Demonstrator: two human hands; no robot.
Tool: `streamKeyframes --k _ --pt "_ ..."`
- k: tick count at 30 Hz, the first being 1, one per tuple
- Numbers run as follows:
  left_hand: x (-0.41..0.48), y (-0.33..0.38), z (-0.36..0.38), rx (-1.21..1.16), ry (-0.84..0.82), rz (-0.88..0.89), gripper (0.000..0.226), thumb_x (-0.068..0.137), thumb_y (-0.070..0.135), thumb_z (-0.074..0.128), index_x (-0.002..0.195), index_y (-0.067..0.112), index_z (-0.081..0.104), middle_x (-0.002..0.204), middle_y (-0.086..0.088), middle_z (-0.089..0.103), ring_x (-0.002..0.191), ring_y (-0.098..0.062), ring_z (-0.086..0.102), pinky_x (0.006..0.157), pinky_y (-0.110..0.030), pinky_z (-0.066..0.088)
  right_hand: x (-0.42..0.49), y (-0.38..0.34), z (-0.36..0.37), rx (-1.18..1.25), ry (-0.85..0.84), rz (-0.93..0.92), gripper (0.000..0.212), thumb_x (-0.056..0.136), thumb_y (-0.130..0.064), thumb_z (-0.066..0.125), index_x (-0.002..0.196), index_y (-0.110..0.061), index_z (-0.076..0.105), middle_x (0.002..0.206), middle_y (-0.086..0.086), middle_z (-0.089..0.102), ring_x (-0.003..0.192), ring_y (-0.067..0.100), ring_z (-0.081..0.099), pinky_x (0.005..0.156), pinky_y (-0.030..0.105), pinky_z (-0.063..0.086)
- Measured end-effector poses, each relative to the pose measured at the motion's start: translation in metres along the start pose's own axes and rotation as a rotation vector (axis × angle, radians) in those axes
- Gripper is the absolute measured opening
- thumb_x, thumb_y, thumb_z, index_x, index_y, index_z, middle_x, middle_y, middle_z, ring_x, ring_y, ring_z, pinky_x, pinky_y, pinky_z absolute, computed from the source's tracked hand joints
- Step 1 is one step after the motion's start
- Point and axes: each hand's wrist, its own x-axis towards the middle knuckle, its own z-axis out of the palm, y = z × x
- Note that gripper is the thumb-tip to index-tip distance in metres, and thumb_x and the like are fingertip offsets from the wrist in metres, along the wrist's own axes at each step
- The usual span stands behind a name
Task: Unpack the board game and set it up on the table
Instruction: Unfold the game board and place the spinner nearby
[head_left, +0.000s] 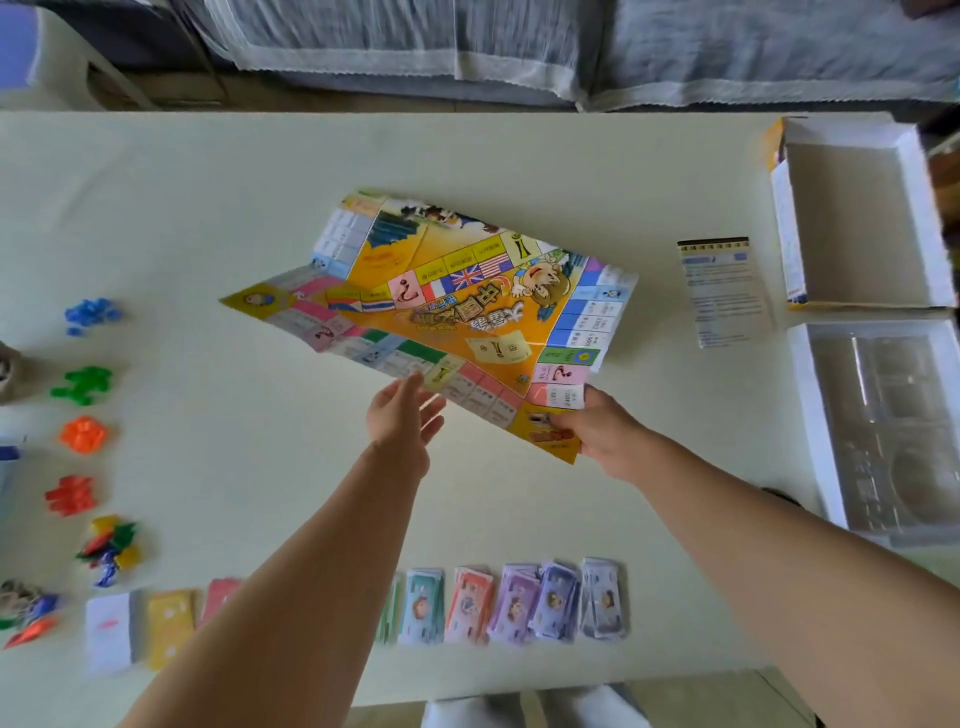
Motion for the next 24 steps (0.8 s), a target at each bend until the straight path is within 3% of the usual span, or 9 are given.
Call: streamKeyframes --k 5,8,11,14,16,18,20,22,24 --pt "0.002 0.005 -0.006 0.011 0.123 0.03 0.006 0.094 0.013 0.058 0.09 0.013 0.053 0.087 -0.009 0.064 0.078 -0.019 0.064 0.076 -0.031 0.053 -0.004 0.002 -0.016 -0.074 -0.008 -0.015 0.043 0.087 0.009 0.049 0.102 -0.028 0.063 0.11 0.005 0.069 0.096 0.023 0.068 0.092 0.043 0.052" --pt "0.0 0.003 -0.006 0.127 0.088 0.06 0.009 0.088 0.005 0.06 0.094 0.009 0.055 0.082 -0.009 0.064 0.072 -0.016 0.062 0.067 -0.025 0.053 -0.004 -0.003 -0.013 0.081 0.122 -0.022 0.033 0.089 0.006 0.049 0.105 -0.02 0.061 0.092 0.005 0.069 0.07 0.019 0.066 0.071 0.031 0.053" --pt "-0.006 -0.002 -0.004 0.237 -0.011 0.058 0.008 0.086 0.002 0.061 0.086 0.009 0.057 0.079 -0.008 0.065 0.075 -0.018 0.062 0.074 -0.027 0.055 -0.006 -0.006 -0.004 0.333 0.178 0.028 0.022 0.089 0.001 0.056 0.109 -0.007 0.061 0.084 0.01 0.067 0.067 0.019 0.064 0.059 0.03 0.056" --pt "-0.01 -0.006 -0.001 0.191 -0.033 0.042 0.01 0.086 0.005 0.066 0.084 0.012 0.059 0.084 -0.008 0.068 0.077 -0.017 0.065 0.078 -0.028 0.055 -0.013 -0.007 0.001 0.856 0.227 -0.004 0.009 0.091 -0.016 0.06 0.097 -0.009 0.06 0.095 0.014 0.066 0.081 0.019 0.065 0.068 0.03 0.059" --pt "-0.011 -0.008 0.002 0.172 -0.03 0.044 0.01 0.086 0.007 0.068 0.085 0.012 0.059 0.086 -0.008 0.068 0.077 -0.016 0.065 0.078 -0.027 0.055 -0.015 0.002 0.001 0.864 0.115 0.017 0.032 0.087 -0.039 0.062 0.106 -0.014 0.059 0.104 0.015 0.063 0.094 0.023 0.063 0.082 0.036 0.056" --pt "-0.013 -0.01 0.005 0.194 -0.062 0.044 0.01 0.084 0.007 0.069 0.087 0.012 0.06 0.089 -0.01 0.069 0.08 -0.017 0.066 0.08 -0.028 0.055 -0.016 0.009 0.008 0.694 -0.087 0.137 0.049 0.084 -0.05 0.061 0.121 -0.019 0.055 0.115 0.018 0.06 0.107 0.031 0.06 0.088 0.042 0.053" --pt "-0.014 -0.013 0.006 0.237 -0.126 0.038 0.01 0.084 0.009 0.07 0.089 0.012 0.062 0.095 -0.011 0.07 0.092 -0.02 0.066 0.087 -0.032 0.055 -0.014 0.012 0.021 0.594 -0.179 0.185 0.037 0.093 -0.037 0.057 0.123 -0.016 0.056 0.117 0.018 0.062 0.104 0.032 0.063 0.084 0.04 0.056" --pt "-0.015 -0.014 0.003 0.231 -0.194 0.023 0.011 0.086 0.018 0.069 0.093 0.014 0.062 0.099 -0.01 0.069 0.104 -0.023 0.064 0.093 -0.036 0.052 -0.013 0.003 0.032 0.576 -0.108 0.153 0.02 0.099 -0.018 0.049 0.115 -0.011 0.058 0.108 0.013 0.067 0.091 0.025 0.066 0.079 0.035 0.056" --pt "-0.014 -0.014 -0.007 0.115 -0.236 0.01 0.026 0.089 0.038 0.064 0.104 0.018 0.06 0.107 -0.011 0.066 0.108 -0.023 0.061 0.095 -0.039 0.048 -0.007 -0.006 0.035 0.622 -0.007 0.107 0.017 0.098 -0.005 0.043 0.101 -0.011 0.059 0.094 0.011 0.067 0.081 0.02 0.064 0.073 0.032 0.056"
